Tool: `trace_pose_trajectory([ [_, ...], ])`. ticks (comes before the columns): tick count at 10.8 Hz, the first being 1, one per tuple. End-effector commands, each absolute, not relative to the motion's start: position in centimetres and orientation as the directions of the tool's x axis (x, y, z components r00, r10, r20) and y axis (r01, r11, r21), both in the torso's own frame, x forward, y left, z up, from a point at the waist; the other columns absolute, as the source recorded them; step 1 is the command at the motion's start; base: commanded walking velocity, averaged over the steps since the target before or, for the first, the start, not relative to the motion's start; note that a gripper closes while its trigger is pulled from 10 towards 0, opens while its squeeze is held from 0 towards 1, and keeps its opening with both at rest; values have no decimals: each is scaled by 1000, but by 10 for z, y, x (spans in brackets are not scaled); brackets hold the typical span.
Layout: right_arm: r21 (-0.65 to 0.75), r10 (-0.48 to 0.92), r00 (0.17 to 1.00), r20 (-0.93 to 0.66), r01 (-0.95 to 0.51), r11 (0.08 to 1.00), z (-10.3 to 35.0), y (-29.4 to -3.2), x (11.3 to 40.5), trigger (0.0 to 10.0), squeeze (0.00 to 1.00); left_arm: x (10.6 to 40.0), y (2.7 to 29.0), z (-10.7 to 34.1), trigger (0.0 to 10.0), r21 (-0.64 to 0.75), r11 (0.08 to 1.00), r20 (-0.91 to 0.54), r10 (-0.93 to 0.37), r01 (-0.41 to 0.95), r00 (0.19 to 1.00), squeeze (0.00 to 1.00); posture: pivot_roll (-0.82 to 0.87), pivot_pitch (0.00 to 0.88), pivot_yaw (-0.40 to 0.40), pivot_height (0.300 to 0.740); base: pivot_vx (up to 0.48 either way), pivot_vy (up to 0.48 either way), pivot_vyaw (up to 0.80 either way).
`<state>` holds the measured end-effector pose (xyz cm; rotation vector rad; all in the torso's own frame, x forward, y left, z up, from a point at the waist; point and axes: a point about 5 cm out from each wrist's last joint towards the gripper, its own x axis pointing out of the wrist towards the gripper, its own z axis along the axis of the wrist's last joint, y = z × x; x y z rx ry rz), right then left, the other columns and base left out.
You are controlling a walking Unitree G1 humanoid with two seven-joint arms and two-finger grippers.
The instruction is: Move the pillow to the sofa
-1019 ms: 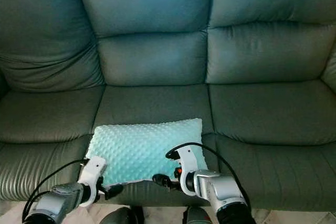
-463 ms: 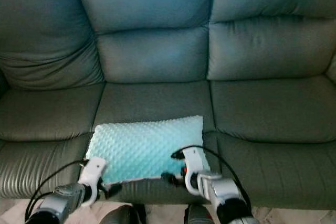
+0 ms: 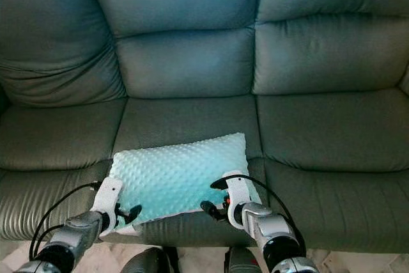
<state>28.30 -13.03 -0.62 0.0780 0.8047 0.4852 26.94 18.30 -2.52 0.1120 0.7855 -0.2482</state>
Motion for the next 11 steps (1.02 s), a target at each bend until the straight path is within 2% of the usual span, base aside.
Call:
trace_pose_trajectory([
  [1, 254, 445, 578, -684, -384, 888, -12, -128, 278, 10000, 0, 261, 188, -33, 10000, 10, 972, -736, -151, 234, 660, 0, -220, 304, 129, 740, 0, 0, 0],
  [3, 251, 451, 587, -672, -393, 885, -11, -124, 279, 10000, 0, 267, 177, -31, 10000, -1, 976, -730, -150, 219, 667, 0, -224, 301, 129, 740, 0, 0, 0],
  [11, 194, 408, 664, -626, -375, 907, -4, -120, 289, 10000, 0, 289, 166, -16, 10000, 45, 985, -674, -92, 165, 733, 0, -230, 307, 136, 740, 0, 0, 0],
])
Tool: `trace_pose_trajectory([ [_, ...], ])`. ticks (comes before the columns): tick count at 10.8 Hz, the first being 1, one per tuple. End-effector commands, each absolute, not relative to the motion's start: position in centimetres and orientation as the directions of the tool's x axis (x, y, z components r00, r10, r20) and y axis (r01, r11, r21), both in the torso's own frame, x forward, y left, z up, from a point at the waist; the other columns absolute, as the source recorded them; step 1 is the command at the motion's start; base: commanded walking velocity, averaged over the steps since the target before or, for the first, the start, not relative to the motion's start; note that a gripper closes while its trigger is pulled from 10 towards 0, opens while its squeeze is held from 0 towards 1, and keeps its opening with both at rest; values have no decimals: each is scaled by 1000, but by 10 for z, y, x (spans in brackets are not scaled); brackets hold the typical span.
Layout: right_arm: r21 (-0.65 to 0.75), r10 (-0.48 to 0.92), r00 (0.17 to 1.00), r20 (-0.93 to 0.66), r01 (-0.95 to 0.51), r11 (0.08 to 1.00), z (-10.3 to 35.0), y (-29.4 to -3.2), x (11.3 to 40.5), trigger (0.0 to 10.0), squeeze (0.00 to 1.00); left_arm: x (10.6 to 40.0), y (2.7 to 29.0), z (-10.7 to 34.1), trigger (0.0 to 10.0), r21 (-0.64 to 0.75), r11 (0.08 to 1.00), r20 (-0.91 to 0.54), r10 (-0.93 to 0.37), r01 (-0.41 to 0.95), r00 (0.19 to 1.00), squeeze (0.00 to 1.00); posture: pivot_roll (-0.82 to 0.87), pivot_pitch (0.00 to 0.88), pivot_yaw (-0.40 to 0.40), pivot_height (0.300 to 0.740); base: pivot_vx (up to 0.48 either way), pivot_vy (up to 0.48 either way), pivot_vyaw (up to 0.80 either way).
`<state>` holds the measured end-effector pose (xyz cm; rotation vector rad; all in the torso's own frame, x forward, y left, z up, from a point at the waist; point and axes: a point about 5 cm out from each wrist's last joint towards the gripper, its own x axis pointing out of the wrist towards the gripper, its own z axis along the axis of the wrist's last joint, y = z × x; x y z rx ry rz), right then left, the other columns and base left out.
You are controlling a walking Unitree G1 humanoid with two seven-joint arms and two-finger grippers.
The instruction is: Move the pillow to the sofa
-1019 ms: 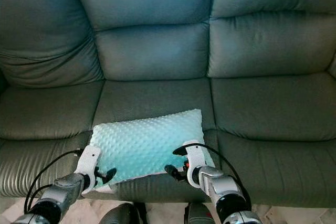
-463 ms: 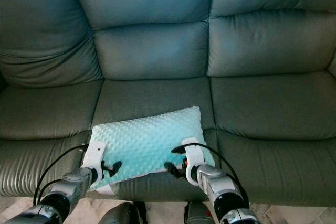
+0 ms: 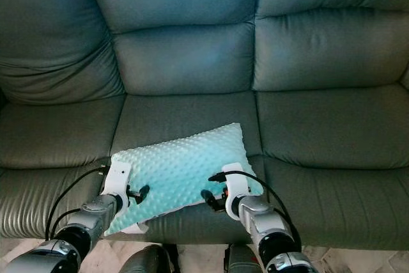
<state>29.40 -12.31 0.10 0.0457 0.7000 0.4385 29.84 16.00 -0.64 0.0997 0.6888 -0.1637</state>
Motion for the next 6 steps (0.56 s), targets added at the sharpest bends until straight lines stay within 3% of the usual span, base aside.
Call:
trace_pose_trajectory([
  [1, 232, 441, 643, -626, -387, 892, -4, -114, 287, 10000, 0, 293, 161, -12, 10000, 35, 980, -671, -123, 197, 731, 0, -227, 308, 136, 740, 0, 0, 0],
  [3, 239, 459, 636, -621, -404, 883, 1, -111, 287, 10000, 0, 296, 162, -9, 10000, 25, 977, -665, -142, 212, 734, 0, -222, 308, 135, 740, 0, 0, 0],
  [6, 262, 479, 608, -634, -413, 872, 26, -104, 260, 10000, 0, 292, 175, -8, 10000, -10, 973, -654, -181, 230, 735, 0, -230, 299, 132, 740, 0, 0, 0],
])
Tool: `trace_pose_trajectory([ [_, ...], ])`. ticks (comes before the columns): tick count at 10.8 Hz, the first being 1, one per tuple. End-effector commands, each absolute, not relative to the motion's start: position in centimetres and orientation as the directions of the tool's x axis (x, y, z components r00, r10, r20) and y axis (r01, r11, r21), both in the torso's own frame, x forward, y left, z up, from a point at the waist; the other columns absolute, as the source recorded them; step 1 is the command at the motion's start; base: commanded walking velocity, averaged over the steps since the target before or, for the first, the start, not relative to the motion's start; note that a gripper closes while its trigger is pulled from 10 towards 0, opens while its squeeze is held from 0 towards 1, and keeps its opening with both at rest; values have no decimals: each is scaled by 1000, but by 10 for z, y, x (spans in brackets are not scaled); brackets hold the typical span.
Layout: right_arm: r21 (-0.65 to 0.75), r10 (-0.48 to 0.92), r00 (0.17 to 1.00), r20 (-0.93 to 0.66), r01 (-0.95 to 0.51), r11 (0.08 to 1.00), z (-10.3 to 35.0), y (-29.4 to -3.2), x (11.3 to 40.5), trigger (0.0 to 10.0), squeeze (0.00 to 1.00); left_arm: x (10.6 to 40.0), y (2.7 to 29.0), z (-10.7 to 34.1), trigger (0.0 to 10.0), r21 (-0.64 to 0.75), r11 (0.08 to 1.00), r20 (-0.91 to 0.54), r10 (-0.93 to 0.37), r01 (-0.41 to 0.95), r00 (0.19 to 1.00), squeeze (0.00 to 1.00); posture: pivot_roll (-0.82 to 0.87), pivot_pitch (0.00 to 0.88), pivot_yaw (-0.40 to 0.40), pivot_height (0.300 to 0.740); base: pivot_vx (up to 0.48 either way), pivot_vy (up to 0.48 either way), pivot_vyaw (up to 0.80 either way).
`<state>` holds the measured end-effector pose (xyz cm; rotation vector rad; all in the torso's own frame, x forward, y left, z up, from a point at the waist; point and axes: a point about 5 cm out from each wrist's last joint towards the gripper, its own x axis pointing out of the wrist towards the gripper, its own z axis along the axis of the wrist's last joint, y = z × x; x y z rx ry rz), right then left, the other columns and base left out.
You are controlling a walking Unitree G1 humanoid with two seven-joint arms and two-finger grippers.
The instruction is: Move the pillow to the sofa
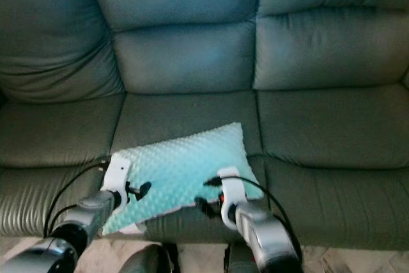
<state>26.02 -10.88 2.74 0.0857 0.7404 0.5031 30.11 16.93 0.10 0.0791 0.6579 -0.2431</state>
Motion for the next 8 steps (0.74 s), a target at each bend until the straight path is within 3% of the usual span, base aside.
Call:
trace_pose_trajectory([
  [1, 266, 484, 606, -631, -417, 869, 33, -103, 254, 10000, 0, 289, 178, -9, 10000, -11, 970, -655, -191, 243, 731, 0, -233, 296, 132, 740, 0, 0, 0],
  [3, 301, 534, 588, -607, -452, 840, 55, -96, 242, 10000, 0, 265, 196, -21, 10000, -11, 952, -701, -226, 306, 677, 0, -231, 274, 123, 740, 0, 0, 0],
  [6, 309, 575, 576, -582, -497, 811, 63, -91, 245, 10000, 0, 231, 206, -47, 10000, -75, 939, -817, -251, 336, 519, 0, -231, 263, 112, 740, 0, 0, 0],
  [8, 262, 535, 622, -572, -479, 838, 74, -95, 250, 10000, 0, 232, 199, -51, 10000, -49, 957, -820, -201, 285, 535, 0, -259, 277, 97, 740, 0, 0, 0],
])
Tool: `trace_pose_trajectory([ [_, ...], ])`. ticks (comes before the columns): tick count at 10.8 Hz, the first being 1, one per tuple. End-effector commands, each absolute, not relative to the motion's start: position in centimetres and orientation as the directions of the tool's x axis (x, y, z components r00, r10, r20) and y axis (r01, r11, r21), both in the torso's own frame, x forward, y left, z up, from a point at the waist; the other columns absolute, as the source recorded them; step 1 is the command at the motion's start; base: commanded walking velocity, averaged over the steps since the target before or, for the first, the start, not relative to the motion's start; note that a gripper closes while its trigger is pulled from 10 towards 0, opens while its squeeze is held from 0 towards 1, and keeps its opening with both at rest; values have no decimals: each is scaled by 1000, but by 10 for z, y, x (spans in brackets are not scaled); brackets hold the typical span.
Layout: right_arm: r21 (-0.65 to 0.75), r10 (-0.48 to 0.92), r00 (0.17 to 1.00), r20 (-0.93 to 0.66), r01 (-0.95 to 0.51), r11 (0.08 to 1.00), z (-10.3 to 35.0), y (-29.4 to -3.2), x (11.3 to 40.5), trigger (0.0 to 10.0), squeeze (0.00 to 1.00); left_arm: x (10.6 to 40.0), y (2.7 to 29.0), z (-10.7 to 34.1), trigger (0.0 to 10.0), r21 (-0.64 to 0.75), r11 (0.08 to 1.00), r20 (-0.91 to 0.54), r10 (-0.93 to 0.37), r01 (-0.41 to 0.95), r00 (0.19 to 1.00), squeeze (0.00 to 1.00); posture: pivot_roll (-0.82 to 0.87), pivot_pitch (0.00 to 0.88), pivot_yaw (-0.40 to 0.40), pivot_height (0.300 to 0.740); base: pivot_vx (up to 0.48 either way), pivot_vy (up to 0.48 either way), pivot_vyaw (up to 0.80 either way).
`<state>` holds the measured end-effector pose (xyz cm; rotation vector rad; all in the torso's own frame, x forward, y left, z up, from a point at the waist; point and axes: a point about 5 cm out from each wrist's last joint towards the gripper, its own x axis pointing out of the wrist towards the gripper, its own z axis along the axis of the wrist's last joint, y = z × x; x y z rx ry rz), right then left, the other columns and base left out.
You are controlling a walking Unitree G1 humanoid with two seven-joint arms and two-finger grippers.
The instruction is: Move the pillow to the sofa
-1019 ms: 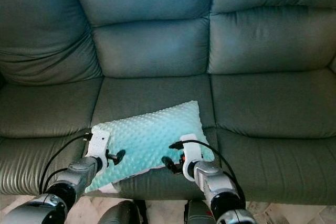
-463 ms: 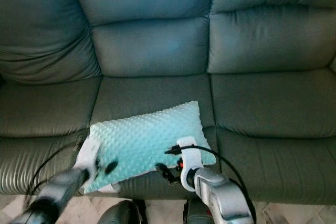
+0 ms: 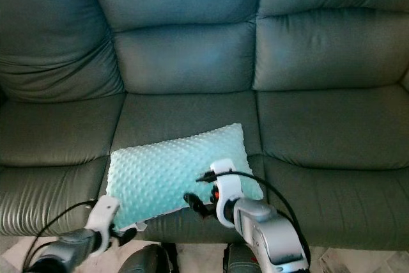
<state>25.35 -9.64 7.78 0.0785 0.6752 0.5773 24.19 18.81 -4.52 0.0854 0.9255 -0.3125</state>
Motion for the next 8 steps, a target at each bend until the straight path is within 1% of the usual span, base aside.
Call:
trace_pose_trajectory([
  [1, 260, 528, 631, -568, -471, 843, 82, -96, 249, 10000, 0, 232, 191, -52, 10000, -60, 958, -823, -207, 281, 529, 0, -277, 287, 91, 740, 0, 0, 0],
  [2, 251, 523, 642, -560, -470, 846, 86, -99, 250, 10000, 0, 233, 181, -54, 10000, -71, 962, -821, -207, 264, 532, 0, -299, 301, 89, 740, 0, 0, 0],
  [3, 250, 520, 644, -561, -467, 848, 86, -100, 250, 10000, 0, 234, 179, -54, 10000, -75, 964, -818, -207, 256, 536, 0, -302, 304, 89, 740, 0, 0, 0],
  [6, 224, 476, 682, -555, -429, 875, 91, -107, 253, 10000, 0, 244, 165, -51, 10000, -29, 978, -792, -149, 207, 592, 0, -317, 319, 89, 740, 0, 0, 0],
  [8, 219, 466, 698, -543, -418, 882, 94, -106, 257, 10000, 0, 255, 153, -44, 10000, -40, 982, -757, -152, 187, 636, 0, -317, 319, 92, 740, 0, 0, 0],
])
